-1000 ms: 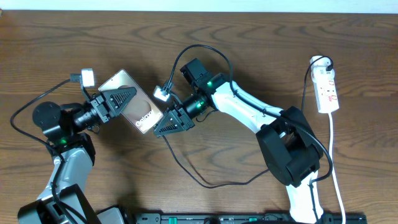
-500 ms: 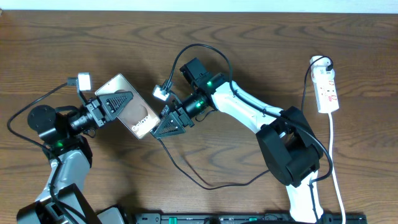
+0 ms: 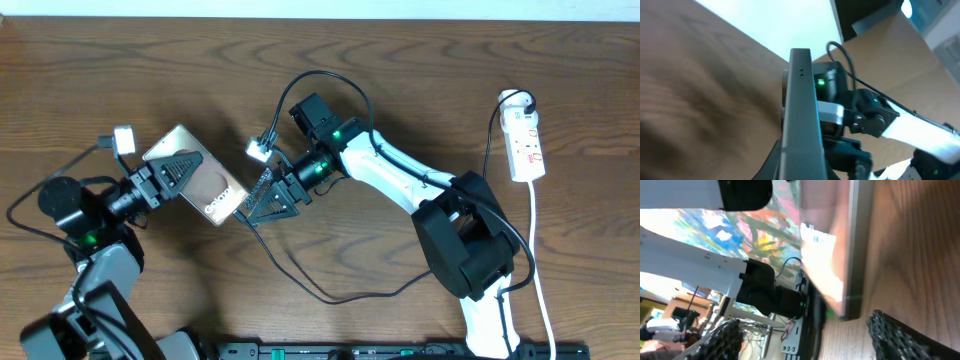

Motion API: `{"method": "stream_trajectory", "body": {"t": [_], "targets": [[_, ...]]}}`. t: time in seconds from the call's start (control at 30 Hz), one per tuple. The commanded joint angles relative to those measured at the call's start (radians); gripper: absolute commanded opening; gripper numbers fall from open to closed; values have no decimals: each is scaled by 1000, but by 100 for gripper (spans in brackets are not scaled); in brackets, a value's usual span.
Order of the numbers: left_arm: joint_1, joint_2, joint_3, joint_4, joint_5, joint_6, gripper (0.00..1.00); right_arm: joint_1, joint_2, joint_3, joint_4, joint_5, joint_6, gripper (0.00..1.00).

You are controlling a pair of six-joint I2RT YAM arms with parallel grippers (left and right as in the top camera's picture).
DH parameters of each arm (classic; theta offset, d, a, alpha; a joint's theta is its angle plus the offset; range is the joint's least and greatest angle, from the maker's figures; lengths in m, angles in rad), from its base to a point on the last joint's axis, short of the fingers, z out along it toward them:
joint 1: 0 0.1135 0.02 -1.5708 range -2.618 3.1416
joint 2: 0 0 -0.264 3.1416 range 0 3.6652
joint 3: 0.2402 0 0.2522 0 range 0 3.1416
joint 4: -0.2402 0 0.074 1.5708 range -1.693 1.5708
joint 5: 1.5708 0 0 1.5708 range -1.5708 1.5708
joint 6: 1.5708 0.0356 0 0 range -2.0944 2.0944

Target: Plug charger to phone and switch on socket

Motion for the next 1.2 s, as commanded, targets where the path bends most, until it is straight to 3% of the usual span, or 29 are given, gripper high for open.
{"method": "stream_trajectory", "body": {"t": [0.0, 0.23, 0.87, 1.03, 1.17], "targets": [[32, 55, -12, 6, 23, 19, 7, 0, 7, 18, -3, 17, -7, 88], [52, 154, -16, 7, 18, 19, 7, 0, 7, 18, -5, 42, -4, 96], [72, 350, -16, 2, -97, 55, 8, 0, 7, 18, -28, 64, -3, 97], [72, 351, -16, -99, -190, 79, 8, 0, 7, 18, -28, 64, -3, 97], [72, 351, -16, -269, -318, 133, 7, 0, 7, 18, -28, 64, -3, 97]]}}
